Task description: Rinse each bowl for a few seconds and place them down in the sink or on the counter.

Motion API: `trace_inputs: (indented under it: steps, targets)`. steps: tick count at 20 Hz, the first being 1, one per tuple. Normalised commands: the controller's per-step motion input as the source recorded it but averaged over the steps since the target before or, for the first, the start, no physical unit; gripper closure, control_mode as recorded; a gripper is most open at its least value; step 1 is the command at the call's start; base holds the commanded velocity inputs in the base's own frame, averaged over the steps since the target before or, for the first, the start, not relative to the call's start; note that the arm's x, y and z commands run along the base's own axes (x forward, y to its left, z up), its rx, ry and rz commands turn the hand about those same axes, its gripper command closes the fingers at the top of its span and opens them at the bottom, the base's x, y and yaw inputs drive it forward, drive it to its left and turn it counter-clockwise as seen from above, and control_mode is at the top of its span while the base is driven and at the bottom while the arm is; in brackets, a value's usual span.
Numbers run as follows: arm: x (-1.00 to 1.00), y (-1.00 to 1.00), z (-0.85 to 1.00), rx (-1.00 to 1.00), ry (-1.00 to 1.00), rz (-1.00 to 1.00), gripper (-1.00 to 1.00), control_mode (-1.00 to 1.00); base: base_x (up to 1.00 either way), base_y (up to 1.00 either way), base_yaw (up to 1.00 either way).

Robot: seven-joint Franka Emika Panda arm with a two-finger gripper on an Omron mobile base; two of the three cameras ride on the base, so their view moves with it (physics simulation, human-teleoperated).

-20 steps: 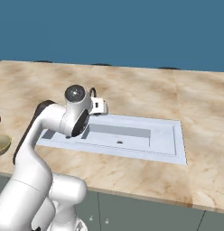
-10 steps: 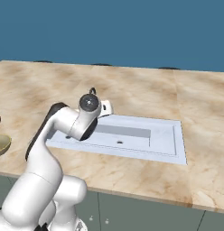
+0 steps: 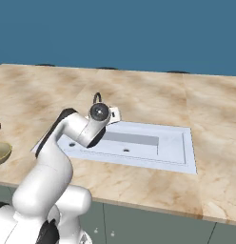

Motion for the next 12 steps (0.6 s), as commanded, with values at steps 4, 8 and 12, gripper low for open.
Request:
trace_inputs:
  steps: [4,8,12]
  targets:
    - [0.34,0.00,-0.01,0.01,-0.05,0.01,-1.00,-1.00,0.00,0.00,0.00]
    - [0.19,0.00,-0.04,0.02,-0.17,0.06,-1.00,-1.00,0.00,0.00,0.00]
    - [0.23,0.00,-0.04,0.00,-0.16,0.06,-1.00,-1.00,0.00,0.00,0.00]
